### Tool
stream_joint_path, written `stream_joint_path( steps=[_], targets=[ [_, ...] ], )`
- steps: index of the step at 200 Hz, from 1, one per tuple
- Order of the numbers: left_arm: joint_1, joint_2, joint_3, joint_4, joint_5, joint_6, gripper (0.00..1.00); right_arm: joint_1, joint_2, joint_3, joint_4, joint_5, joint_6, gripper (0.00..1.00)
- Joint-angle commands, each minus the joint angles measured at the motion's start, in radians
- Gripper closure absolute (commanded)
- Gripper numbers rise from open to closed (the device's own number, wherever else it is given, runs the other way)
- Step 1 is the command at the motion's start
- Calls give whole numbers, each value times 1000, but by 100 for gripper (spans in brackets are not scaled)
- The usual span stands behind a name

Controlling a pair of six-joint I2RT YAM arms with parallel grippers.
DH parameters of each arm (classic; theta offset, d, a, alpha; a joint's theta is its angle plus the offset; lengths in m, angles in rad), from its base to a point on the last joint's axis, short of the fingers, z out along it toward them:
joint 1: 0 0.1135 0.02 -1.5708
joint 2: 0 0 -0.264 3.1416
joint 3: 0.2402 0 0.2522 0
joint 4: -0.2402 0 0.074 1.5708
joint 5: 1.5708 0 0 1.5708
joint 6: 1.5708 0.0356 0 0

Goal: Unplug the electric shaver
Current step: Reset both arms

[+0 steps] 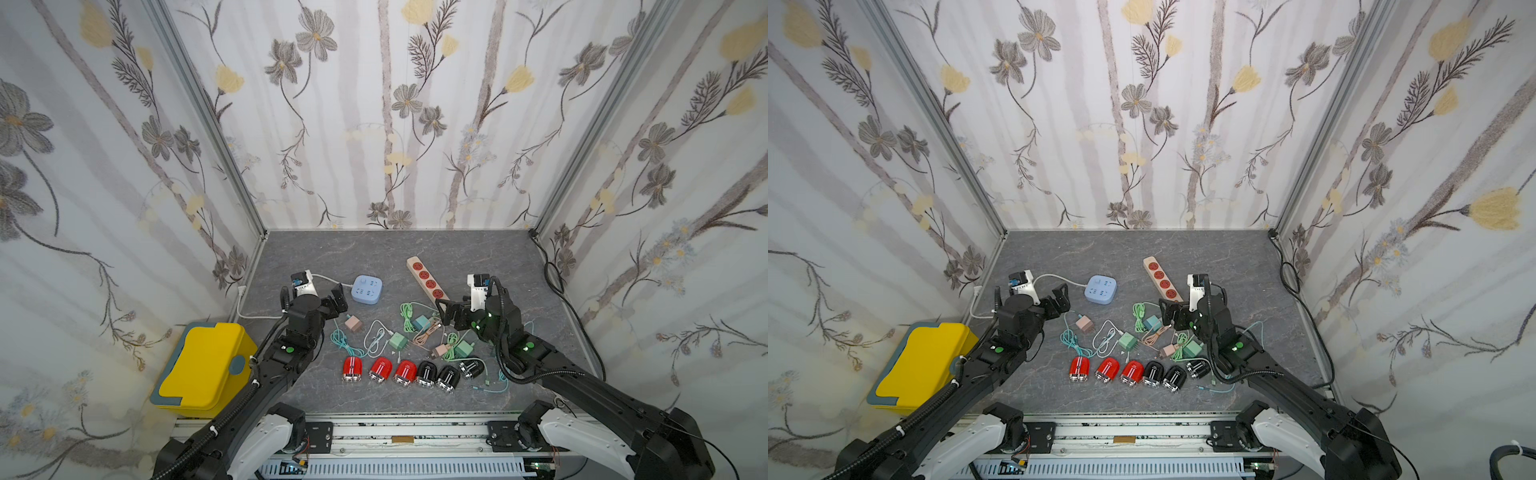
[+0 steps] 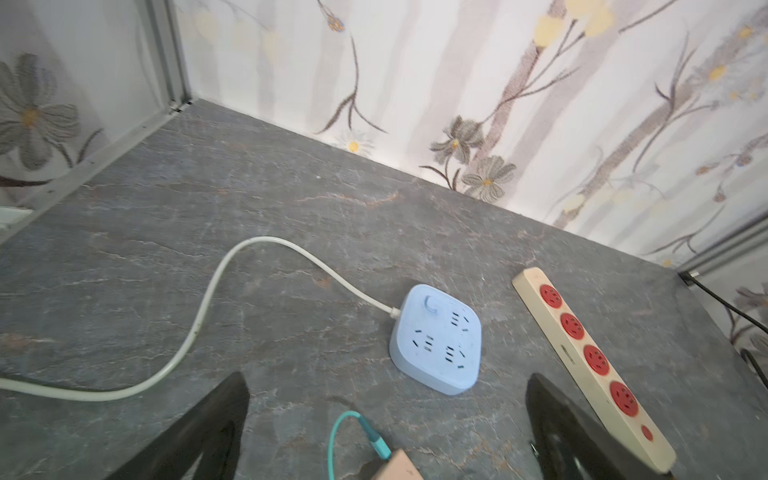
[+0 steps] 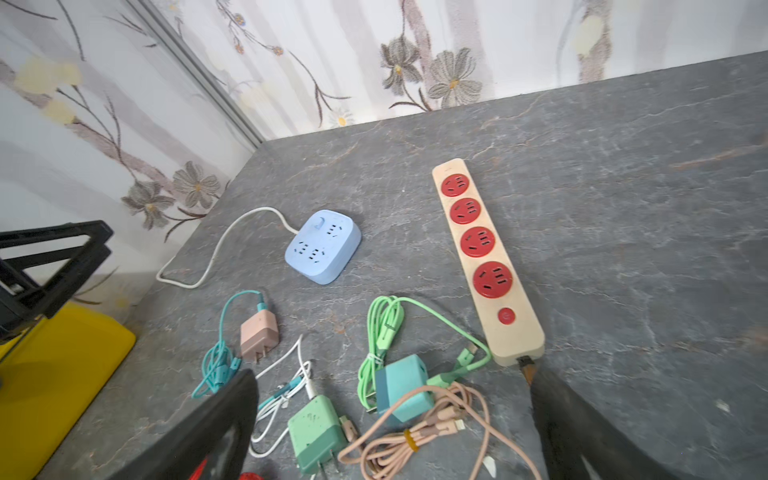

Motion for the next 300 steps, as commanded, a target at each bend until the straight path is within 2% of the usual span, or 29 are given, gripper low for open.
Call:
stream_joint_path(
  steps=[1,22,33,43,82,117,198,253,275,300],
  targets=[
    [44,-6,-27,118,-61,25,0,-4,-36,-24,43,125,-36,0],
    [70,-16,-78,204,-102,63,0,-6,-65,-47,42,202,-48,0],
    [75,-28,-132,311,-97,160,0,-8,-74,-58,40,252,-48,0],
    [84,-38,-172,374,-113,180,0,-9,-82,-65,34,308,-42,0],
    [160,-4,-189,403,-51,233,0,-29,-100,-85,38,391,-65,0],
    [189,38,-275,609,-44,268,0,-65,-88,-93,67,387,-91,0],
    [249,243,-320,891,-7,345,0,-172,-73,-157,196,380,-212,0],
    [279,448,-350,1138,47,323,0,-243,-84,-229,310,386,-268,0],
    [285,505,-340,1176,73,341,0,-268,-76,-248,341,385,-285,0],
    [293,639,-363,1353,97,343,0,-296,-56,-265,375,374,-304,0]
  ],
)
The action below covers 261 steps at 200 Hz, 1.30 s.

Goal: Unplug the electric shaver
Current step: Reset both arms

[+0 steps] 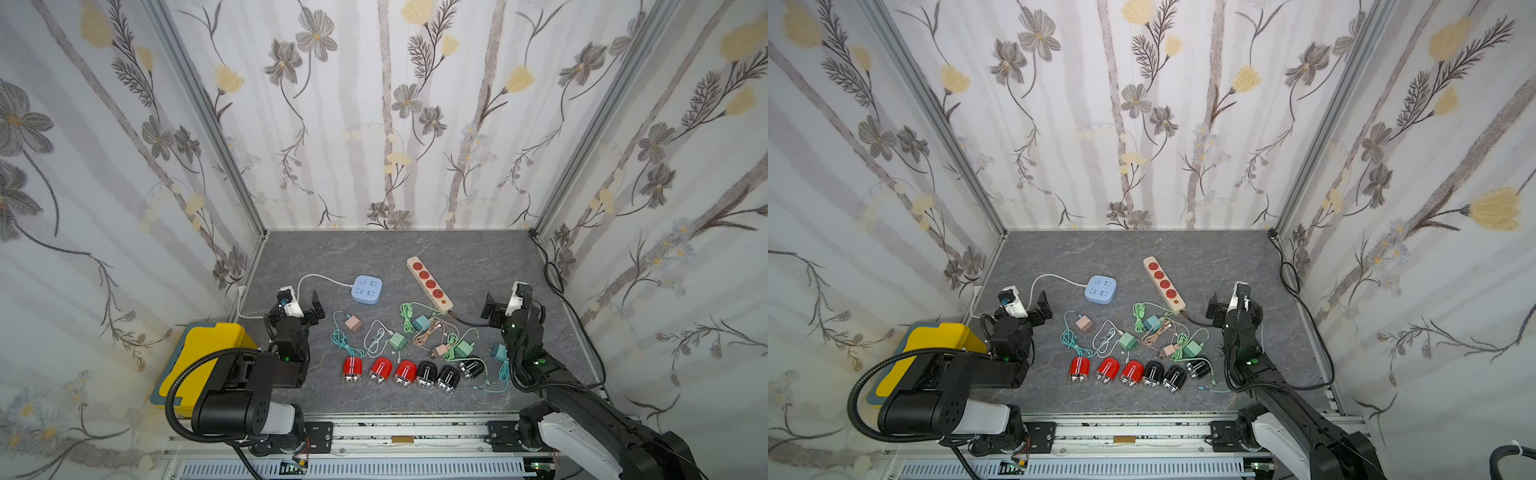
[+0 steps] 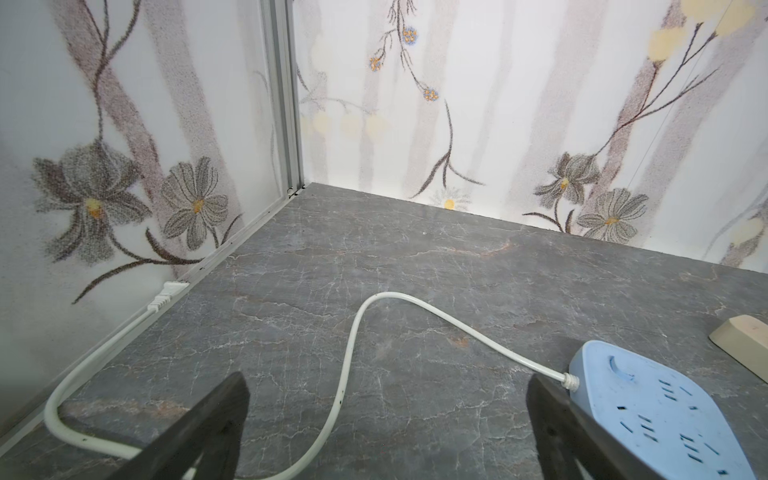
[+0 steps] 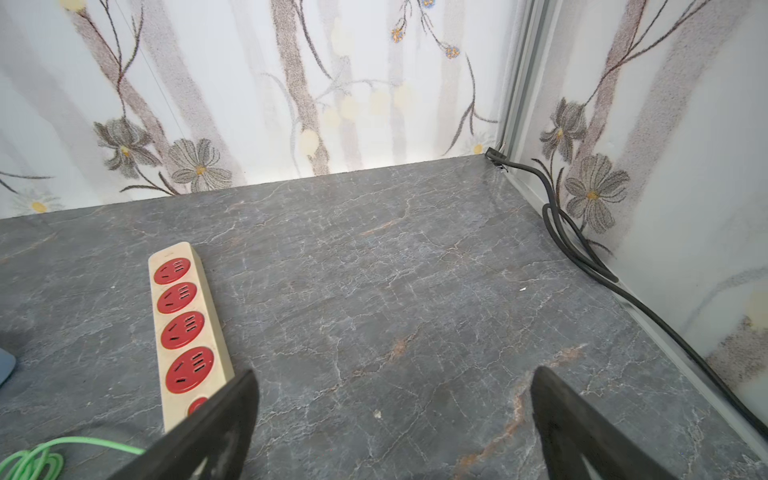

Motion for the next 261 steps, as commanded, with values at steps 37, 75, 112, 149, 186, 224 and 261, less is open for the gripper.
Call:
stream_joint_path(
  steps=[37,75,112,149,186,224,261],
  targets=[
    [9,134,51,145,73,30,0,-56,53,-22,138,-38,-37,0],
    [30,126,100,35,112,12,0,-97,117,-14,197,-70,-45,0],
    [30,124,101,26,113,11,0,-149,167,-28,293,-94,-79,0],
    [30,124,102,26,113,11,0,-211,231,-82,441,-155,-89,0],
    [30,124,101,25,112,12,0,-246,303,-123,585,-185,-96,0],
    [30,124,101,25,113,12,0,-261,361,-135,673,-203,-110,0],
    [29,125,101,26,112,11,0,-276,397,-120,706,-225,-120,0]
  ],
)
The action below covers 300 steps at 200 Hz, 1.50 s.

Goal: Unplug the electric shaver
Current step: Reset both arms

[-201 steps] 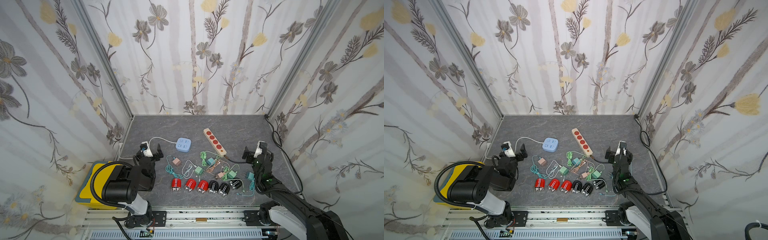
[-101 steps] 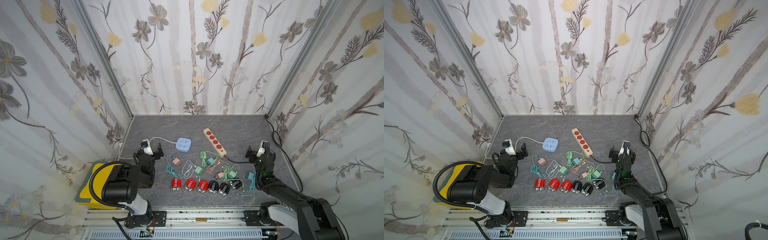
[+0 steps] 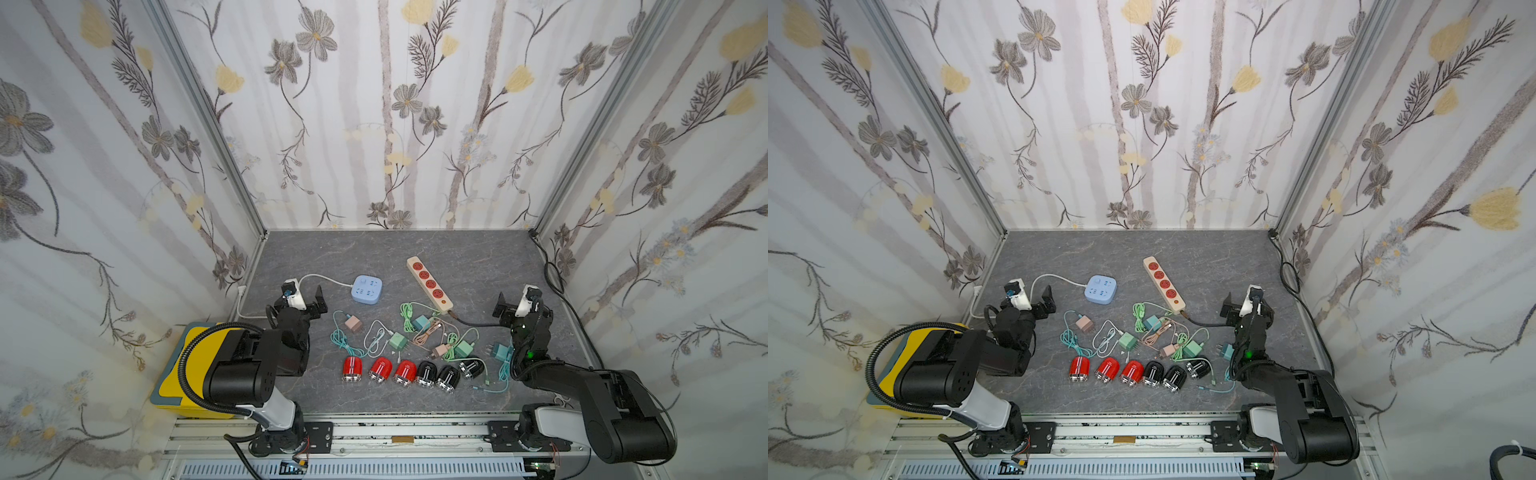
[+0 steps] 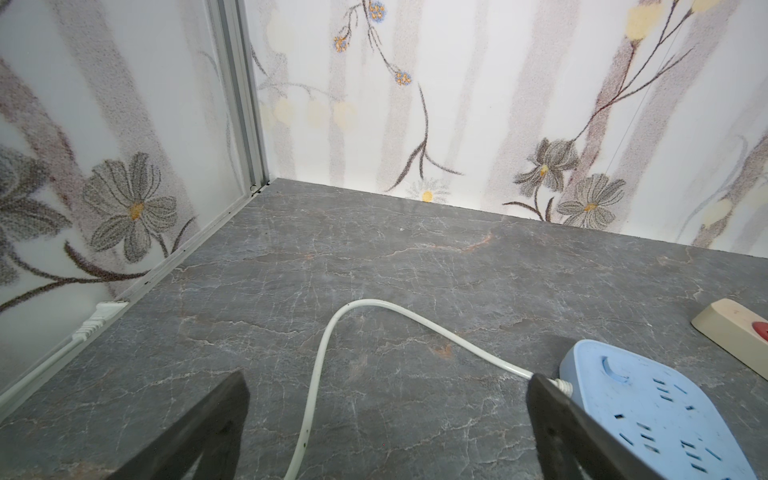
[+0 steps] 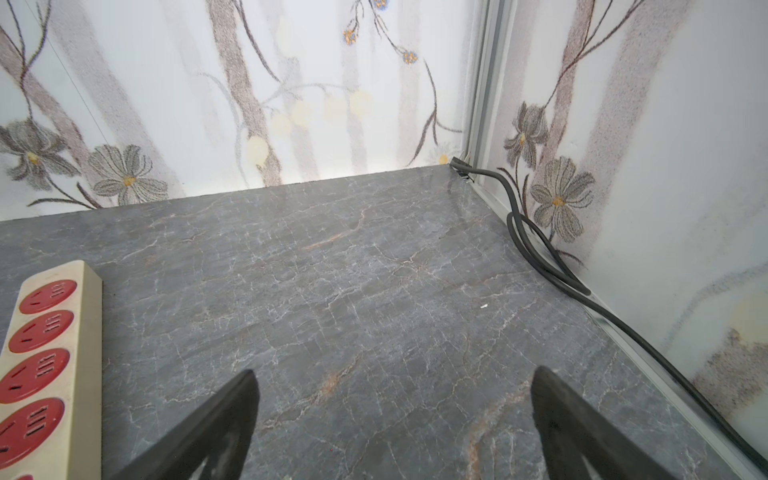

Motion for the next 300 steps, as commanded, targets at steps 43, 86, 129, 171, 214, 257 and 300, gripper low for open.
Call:
stream_joint_path(
  steps=[43,86,129,171,214,257,300],
  targets=[
    [1,1,5,13,1,4,0,-19,88,32,136,-36,-38,0],
    [0,1,5,13,1,2,0,-30,220,13,299,-81,-43,0],
    [0,1,5,12,1,2,0,-63,219,36,250,-152,-32,0],
    [1,1,5,12,1,2,0,-63,218,36,248,-152,-32,0],
    [2,0,3,16,64,23,0,-63,218,32,253,-169,-35,0],
    [16,0,-23,59,185,49,0,-134,218,-42,401,-411,-32,0],
    [16,0,-9,40,64,1,0,-136,227,-12,355,-406,-29,0]
  ],
)
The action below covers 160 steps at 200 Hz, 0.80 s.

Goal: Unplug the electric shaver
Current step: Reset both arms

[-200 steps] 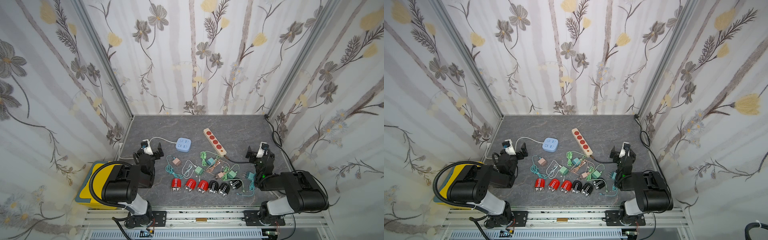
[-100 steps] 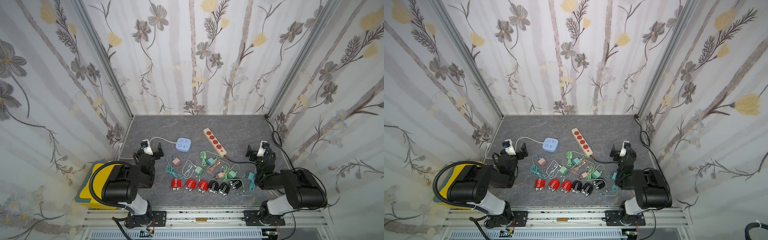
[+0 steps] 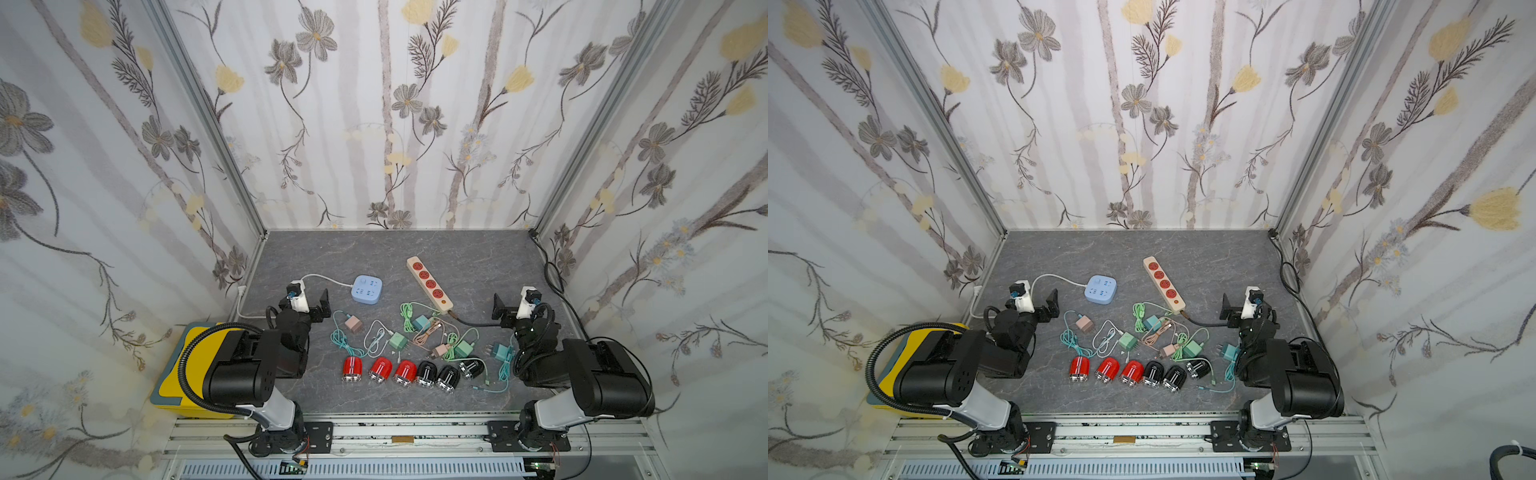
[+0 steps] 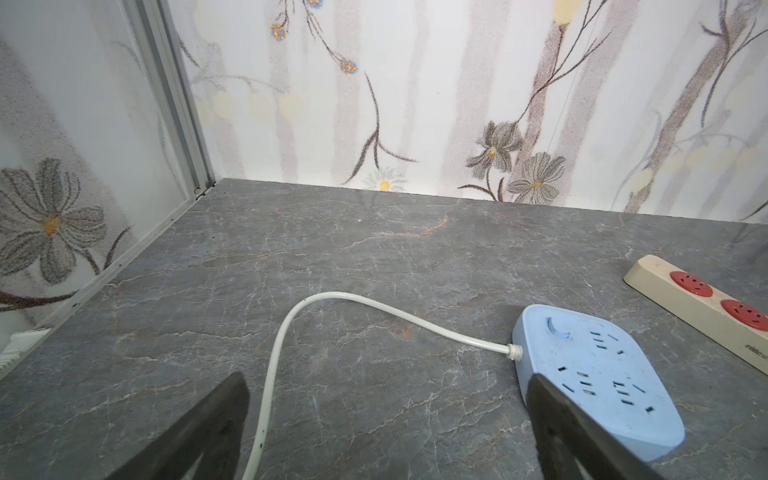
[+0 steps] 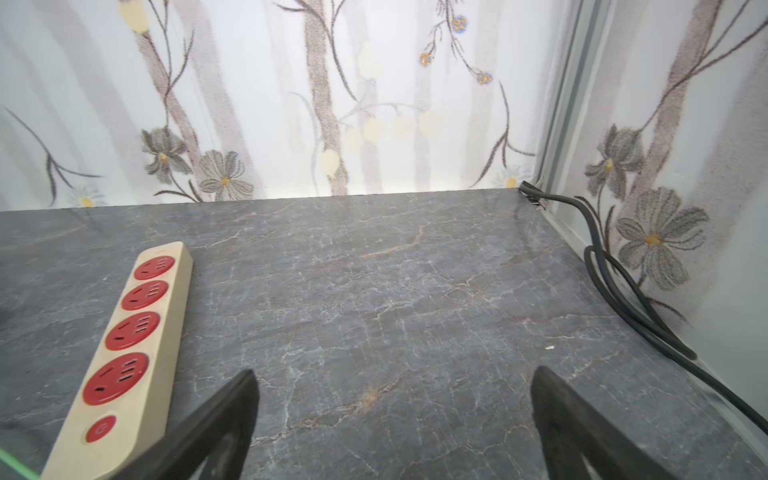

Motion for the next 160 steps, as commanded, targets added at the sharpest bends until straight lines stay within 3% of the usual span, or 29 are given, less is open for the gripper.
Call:
stream_joint_path(
  steps=[1,53,160],
  targets=[
    [1,0,11,22,-98,-35,0,0,2,25,13,-13,4,0],
    [-1,0,18,10,-141,-48,0,24,4,70,-73,60,-5,0],
    [-1,-1,18,11,-142,-49,0,34,4,78,-87,67,-14,0]
  ],
)
